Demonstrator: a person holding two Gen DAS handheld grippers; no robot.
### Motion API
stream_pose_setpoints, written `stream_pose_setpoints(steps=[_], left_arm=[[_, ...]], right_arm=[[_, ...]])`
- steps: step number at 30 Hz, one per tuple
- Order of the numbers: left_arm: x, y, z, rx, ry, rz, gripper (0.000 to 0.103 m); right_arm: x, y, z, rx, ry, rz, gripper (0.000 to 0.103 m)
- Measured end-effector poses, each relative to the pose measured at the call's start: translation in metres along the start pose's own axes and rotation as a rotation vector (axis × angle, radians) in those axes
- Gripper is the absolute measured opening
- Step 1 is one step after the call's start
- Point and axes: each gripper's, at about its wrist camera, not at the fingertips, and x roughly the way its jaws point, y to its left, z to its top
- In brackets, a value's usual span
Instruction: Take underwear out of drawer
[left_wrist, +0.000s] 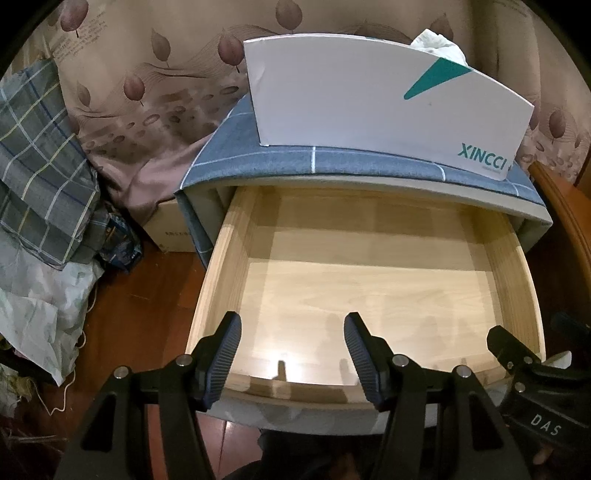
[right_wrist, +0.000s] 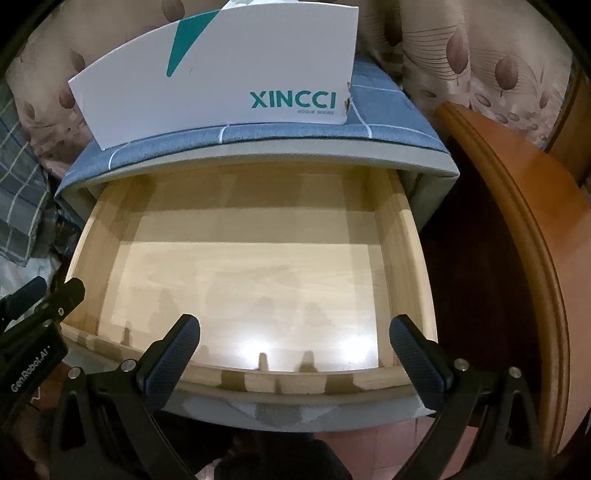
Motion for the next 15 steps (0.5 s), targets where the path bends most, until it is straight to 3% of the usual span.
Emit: stream_pose_setpoints(steps=[15], left_arm=[[0.0013,0.001,-0.0002,-0.007,0.003,-0.004,0.059]], right_arm=[[0.0028,0.0016,0.0009,-0.012,0.016,-0.012,0.102]])
